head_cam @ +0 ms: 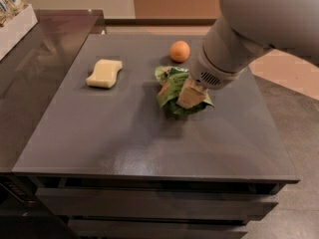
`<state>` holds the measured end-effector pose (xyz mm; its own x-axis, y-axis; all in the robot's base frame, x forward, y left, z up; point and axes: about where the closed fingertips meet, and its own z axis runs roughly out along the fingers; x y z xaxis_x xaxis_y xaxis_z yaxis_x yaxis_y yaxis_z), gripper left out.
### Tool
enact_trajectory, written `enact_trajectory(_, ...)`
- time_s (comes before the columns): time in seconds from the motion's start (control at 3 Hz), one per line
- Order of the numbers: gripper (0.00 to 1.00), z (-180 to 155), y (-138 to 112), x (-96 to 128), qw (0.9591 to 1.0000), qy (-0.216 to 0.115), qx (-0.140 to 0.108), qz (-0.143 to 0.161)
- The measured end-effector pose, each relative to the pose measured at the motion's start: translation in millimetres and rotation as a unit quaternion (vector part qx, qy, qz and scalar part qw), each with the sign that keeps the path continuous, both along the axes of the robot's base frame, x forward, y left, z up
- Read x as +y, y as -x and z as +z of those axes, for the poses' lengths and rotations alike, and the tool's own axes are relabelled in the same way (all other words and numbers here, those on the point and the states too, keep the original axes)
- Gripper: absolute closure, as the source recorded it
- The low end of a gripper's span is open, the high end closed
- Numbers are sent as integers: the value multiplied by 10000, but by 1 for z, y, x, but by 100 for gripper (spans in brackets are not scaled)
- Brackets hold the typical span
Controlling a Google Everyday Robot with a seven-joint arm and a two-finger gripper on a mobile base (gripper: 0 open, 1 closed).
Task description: Move green rice chip bag near sponge
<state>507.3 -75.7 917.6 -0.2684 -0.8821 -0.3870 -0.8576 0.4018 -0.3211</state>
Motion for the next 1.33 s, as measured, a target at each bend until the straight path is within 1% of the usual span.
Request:
enact_trajectory(0.33,100,21,-22,23,9994,-29,-228,244)
enact_trajectory(0.67,100,32,-45,55,9975,-122,-434,539)
enact_trajectory(1.0,100,33,-66,89,9950,-234,-571,783)
enact_trajectory(1.33,82,29,-83,118,9928,-339,-649,953)
